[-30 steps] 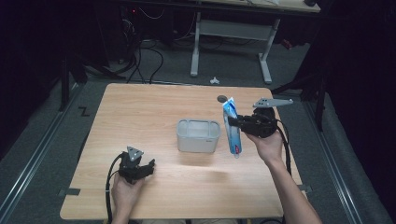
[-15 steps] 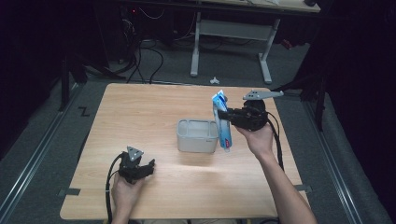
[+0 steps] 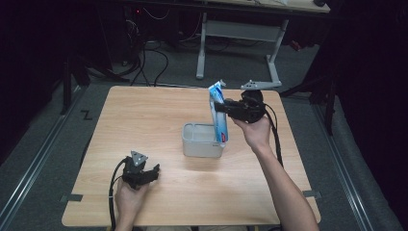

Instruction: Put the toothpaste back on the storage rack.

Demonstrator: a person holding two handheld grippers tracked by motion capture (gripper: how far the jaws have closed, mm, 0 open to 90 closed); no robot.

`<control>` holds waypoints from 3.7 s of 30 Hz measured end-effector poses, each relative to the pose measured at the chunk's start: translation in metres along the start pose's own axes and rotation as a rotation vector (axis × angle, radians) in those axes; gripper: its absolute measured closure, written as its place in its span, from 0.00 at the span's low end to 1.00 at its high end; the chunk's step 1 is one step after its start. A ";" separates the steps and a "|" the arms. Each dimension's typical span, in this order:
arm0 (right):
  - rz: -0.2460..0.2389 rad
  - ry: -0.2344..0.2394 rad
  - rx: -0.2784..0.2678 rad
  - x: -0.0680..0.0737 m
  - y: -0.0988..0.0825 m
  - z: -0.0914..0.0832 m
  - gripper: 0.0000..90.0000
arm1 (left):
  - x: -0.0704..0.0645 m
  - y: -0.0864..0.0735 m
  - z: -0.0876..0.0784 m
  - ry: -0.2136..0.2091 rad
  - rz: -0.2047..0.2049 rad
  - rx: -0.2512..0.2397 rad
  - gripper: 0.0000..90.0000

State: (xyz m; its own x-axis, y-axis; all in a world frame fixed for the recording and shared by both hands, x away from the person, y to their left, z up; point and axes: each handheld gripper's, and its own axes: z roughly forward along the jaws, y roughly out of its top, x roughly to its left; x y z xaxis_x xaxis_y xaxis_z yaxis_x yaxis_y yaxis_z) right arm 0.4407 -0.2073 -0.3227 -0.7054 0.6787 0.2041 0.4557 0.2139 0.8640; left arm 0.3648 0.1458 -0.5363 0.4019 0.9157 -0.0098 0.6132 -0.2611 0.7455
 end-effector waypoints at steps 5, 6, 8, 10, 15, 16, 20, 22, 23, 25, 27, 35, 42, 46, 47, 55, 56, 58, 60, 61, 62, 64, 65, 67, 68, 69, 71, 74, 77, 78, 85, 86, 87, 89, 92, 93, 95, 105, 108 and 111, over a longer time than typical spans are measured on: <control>0.003 -0.002 0.000 0.001 0.006 0.010 0.84 | 0.000 0.000 0.000 0.000 0.000 0.000 0.34; 0.009 -0.005 0.001 0.001 0.006 0.012 0.84 | 0.000 0.000 0.000 0.000 0.000 0.000 0.34; 0.009 -0.014 -0.003 -0.001 0.008 0.018 0.84 | 0.000 0.000 0.000 0.001 0.000 0.000 0.34; 0.012 -0.016 -0.004 -0.001 0.008 0.019 0.84 | 0.000 0.000 0.000 0.000 0.000 0.000 0.34; 0.022 -0.030 -0.011 -0.003 0.010 0.025 0.83 | 0.000 0.000 0.000 0.001 0.000 0.000 0.34; 0.024 -0.034 -0.012 -0.004 0.010 0.026 0.83 | 0.000 0.000 0.000 0.001 0.000 0.000 0.34; 0.029 -0.046 -0.012 -0.005 0.012 0.033 0.83 | 0.000 0.000 0.000 0.004 -0.001 0.001 0.34; 0.030 -0.062 -0.005 -0.004 0.011 0.039 0.83 | 0.000 0.000 0.001 0.004 0.000 0.001 0.34; 0.030 -0.062 -0.005 -0.004 0.011 0.039 0.83 | 0.000 0.000 0.001 0.004 0.000 0.001 0.34; 0.027 -0.070 -0.007 -0.005 0.011 0.042 0.83 | 0.000 0.000 0.001 0.004 0.000 0.000 0.34; 0.026 -0.079 -0.010 -0.005 0.011 0.044 0.83 | 0.000 0.000 0.001 0.004 0.000 0.000 0.34; 0.011 -0.116 0.023 -0.004 0.004 0.056 0.83 | 0.000 0.000 0.001 0.004 -0.001 0.000 0.34; 0.002 -0.111 0.044 0.000 -0.001 0.065 0.83 | 0.000 0.000 0.001 0.005 0.000 0.000 0.34; -0.002 -0.119 0.056 0.002 -0.007 0.068 0.83 | 0.000 0.001 0.001 0.004 -0.001 0.000 0.34; -0.002 -0.119 0.056 0.002 -0.007 0.068 0.83 | 0.000 0.001 0.001 0.004 -0.001 0.000 0.34; -0.017 -0.127 0.082 0.002 -0.015 0.069 0.82 | 0.000 0.001 0.001 0.004 -0.001 0.000 0.34; -0.019 -0.129 0.087 0.001 -0.017 0.070 0.82 | 0.000 0.001 0.001 0.004 -0.001 0.000 0.34; -0.023 -0.130 0.094 0.001 -0.019 0.072 0.82 | 0.000 0.001 0.001 0.004 -0.001 0.001 0.34; -0.031 -0.133 0.105 0.002 -0.021 0.073 0.82 | 0.000 0.001 0.001 0.004 -0.001 0.001 0.34; -0.033 -0.136 0.108 0.002 -0.022 0.074 0.82 | 0.000 0.001 0.001 0.004 -0.001 0.001 0.34; -0.037 -0.137 0.109 0.002 -0.023 0.075 0.82 | 0.000 0.001 0.001 0.004 -0.001 0.001 0.34; -0.035 -0.137 0.111 0.002 -0.024 0.075 0.82 | 0.000 0.001 0.001 0.004 -0.001 0.001 0.34; -0.036 -0.136 0.114 0.002 -0.025 0.075 0.82 | 0.000 0.001 0.001 0.004 -0.001 0.001 0.34; -0.038 -0.138 0.118 0.002 -0.027 0.076 0.82 | 0.000 0.001 0.001 0.004 -0.001 0.001 0.34; -0.036 -0.140 0.122 0.002 -0.029 0.076 0.82 | 0.000 0.001 0.001 0.004 -0.001 0.001 0.34; -0.036 -0.140 0.122 0.002 -0.029 0.076 0.82 | 0.000 0.001 0.001 0.004 -0.001 0.001 0.34; -0.033 -0.138 0.126 0.001 -0.031 0.077 0.82 | 0.000 0.001 0.001 0.004 -0.001 0.001 0.34; -0.028 -0.137 0.128 0.000 -0.034 0.077 0.82 | 0.000 0.001 0.001 0.005 -0.001 0.001 0.34; -0.026 -0.138 0.134 -0.001 -0.036 0.078 0.82 | 0.000 0.001 0.001 0.004 -0.001 0.001 0.34; -0.028 -0.138 0.136 -0.001 -0.036 0.078 0.82 | 0.000 0.001 0.001 0.005 -0.001 0.001 0.34; -0.048 -0.138 0.144 0.001 -0.038 0.079 0.82 | 0.000 0.001 0.001 0.004 -0.001 0.001 0.34; -0.045 -0.138 0.145 0.001 -0.038 0.079 0.82 | 0.000 0.001 0.001 0.004 -0.001 0.001 0.34; -0.048 -0.139 0.147 0.002 -0.038 0.079 0.82 | 0.000 0.001 0.001 0.004 -0.001 0.001 0.34; -0.052 -0.143 0.146 0.003 -0.038 0.078 0.82 | 0.000 0.001 0.001 0.004 -0.001 0.001 0.34; -0.060 -0.144 0.141 0.004 -0.039 0.077 0.82 | 0.000 0.001 0.001 0.004 -0.001 0.001 0.34; -0.060 -0.141 0.138 0.004 -0.039 0.077 0.82 | 0.000 0.001 0.001 0.004 -0.001 0.001 0.34; -0.060 -0.141 0.136 0.004 -0.040 0.076 0.82 | 0.000 0.001 0.001 0.004 -0.001 0.001 0.34; -0.075 -0.141 0.128 0.005 -0.041 0.074 0.82 | 0.000 0.001 0.001 0.004 -0.001 0.001 0.34; -0.076 -0.139 0.127 0.005 -0.041 0.074 0.82 | 0.000 0.001 0.001 0.004 -0.001 0.001 0.34; -0.088 -0.139 0.120 0.006 -0.042 0.074 0.82 | 0.000 0.001 0.001 0.003 -0.001 0.001 0.34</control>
State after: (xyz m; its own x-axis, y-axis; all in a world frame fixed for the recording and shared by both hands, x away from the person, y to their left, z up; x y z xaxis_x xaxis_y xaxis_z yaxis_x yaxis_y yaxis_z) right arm 0.4573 -0.1602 -0.3919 -0.6673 0.7426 0.0572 0.4630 0.3534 0.8129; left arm 0.3655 0.1452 -0.5363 0.3988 0.9170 -0.0085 0.6145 -0.2603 0.7447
